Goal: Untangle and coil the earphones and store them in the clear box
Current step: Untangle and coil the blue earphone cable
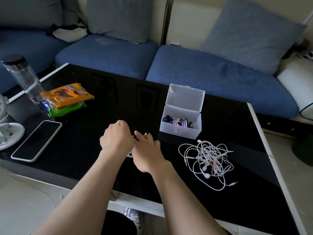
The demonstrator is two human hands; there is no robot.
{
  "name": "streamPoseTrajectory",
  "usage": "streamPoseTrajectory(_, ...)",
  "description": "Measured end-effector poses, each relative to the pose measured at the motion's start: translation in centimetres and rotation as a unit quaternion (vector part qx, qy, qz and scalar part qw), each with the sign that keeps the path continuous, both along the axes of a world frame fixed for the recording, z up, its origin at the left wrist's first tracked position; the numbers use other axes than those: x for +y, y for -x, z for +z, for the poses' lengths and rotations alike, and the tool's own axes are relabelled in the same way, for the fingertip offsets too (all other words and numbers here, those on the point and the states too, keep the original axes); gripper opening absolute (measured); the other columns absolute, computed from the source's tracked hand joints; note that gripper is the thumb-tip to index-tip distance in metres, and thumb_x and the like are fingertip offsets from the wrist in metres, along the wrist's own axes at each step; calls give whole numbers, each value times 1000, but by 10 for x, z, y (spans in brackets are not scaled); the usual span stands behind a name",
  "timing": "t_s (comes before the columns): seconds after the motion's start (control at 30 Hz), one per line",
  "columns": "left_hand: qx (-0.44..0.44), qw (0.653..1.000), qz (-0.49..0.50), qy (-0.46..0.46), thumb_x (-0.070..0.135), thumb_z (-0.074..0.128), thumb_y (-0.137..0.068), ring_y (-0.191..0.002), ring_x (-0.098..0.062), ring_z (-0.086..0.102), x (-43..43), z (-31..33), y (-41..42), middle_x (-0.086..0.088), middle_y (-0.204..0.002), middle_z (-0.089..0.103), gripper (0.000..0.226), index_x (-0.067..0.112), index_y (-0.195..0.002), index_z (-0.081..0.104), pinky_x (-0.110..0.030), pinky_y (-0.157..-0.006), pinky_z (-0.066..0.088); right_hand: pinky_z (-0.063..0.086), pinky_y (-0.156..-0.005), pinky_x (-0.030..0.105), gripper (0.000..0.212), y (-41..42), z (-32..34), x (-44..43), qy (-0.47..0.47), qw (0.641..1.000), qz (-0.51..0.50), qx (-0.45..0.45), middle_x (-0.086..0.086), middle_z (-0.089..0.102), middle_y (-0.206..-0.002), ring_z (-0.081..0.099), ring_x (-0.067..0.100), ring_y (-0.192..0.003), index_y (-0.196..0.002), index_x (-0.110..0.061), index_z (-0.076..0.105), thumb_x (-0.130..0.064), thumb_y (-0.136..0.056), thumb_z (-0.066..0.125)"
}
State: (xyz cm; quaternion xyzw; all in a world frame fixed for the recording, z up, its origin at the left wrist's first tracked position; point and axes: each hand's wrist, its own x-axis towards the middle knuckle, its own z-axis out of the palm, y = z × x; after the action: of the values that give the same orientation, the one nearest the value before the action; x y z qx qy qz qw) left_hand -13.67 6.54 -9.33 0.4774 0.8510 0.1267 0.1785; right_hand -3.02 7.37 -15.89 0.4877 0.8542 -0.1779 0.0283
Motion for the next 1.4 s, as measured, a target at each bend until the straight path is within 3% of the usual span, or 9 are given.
streamPoseTrajectory(0.2,-21,999,-13,-24,4,63,-96,-91,-28,53,1,-1,5,-2,-85,45,17,13,-105,51,-39,-75,46,37,-106,47,50,12,-6,7,-95,991,-84,32,6,55,-134,48,33,-126,-145,-29,46,-21,-100,66)
streamPoseTrajectory(0.33,-41,996,-46,-64,2,58,-98,-100,-30,54,5,-3,3,-15,-113,62,18,1,-116,60,-36,-78,42,39,-101,44,29,4,-5,16,-91,976,-153,126,1,63,-126,54,26,-121,-135,-28,56,-32,-107,58)
streamPoseTrajectory(0.43,-104,990,-20,-96,-1,53,-100,-111,-31,61,11,-2,-1,-13,-120,63,25,0,-123,62,-29,-79,41,49,-85,39,14,-8,0,22,-65,939,-229,248,6,66,-107,62,26,-104,-109,-19,62,-27,-99,68)
streamPoseTrajectory(0.53,-233,965,37,-110,6,56,-102,-90,-23,65,18,-3,-5,-9,-106,67,15,4,-112,66,-30,-66,49,42,-61,27,18,-27,20,26,-38,881,-291,370,4,66,-80,64,20,-75,-90,-11,61,-21,-93,74)
streamPoseTrajectory(0.73,-477,867,93,-112,-4,37,-106,-68,-13,47,22,21,-43,-4,-83,56,22,8,-107,55,-12,-43,40,56,-67,22,29,-76,75,17,18,799,-312,514,-1,74,-89,72,7,-73,-114,-33,54,-29,-95,75)
streamPoseTrajectory(0.87,-537,834,58,-113,7,44,-112,-79,-12,63,22,33,-75,-3,-97,65,25,13,-101,65,-36,-85,55,64,-82,36,17,-106,86,14,54,786,-304,536,0,80,-93,78,16,-82,-114,-29,73,-22,-98,73)
streamPoseTrajectory(1.07,-562,815,3,-141,4,46,-111,-74,-13,64,23,47,-121,-5,-84,64,28,3,-95,69,-52,-102,57,59,-72,28,22,-145,104,13,68,725,-352,588,7,81,-89,79,22,-82,-98,-18,85,-13,-101,64)
streamPoseTrajectory(1.27,-591,794,4,-145,2,46,-110,-90,-25,66,29,48,-152,-13,-90,67,26,-8,-101,68,-47,-100,59,59,-74,25,24,-170,103,7,46,741,-349,572,-1,82,-90,78,15,-85,-100,-24,85,-6,-85,81)
streamPoseTrajectory(1.4,-572,808,-5,-141,11,48,-112,-89,-15,65,33,46,-165,-7,-97,71,27,4,-111,74,-27,-78,49,64,-84,33,38,-182,99,11,9,775,-337,534,-9,82,-97,78,15,-91,-109,-30,83,-7,-77,81)
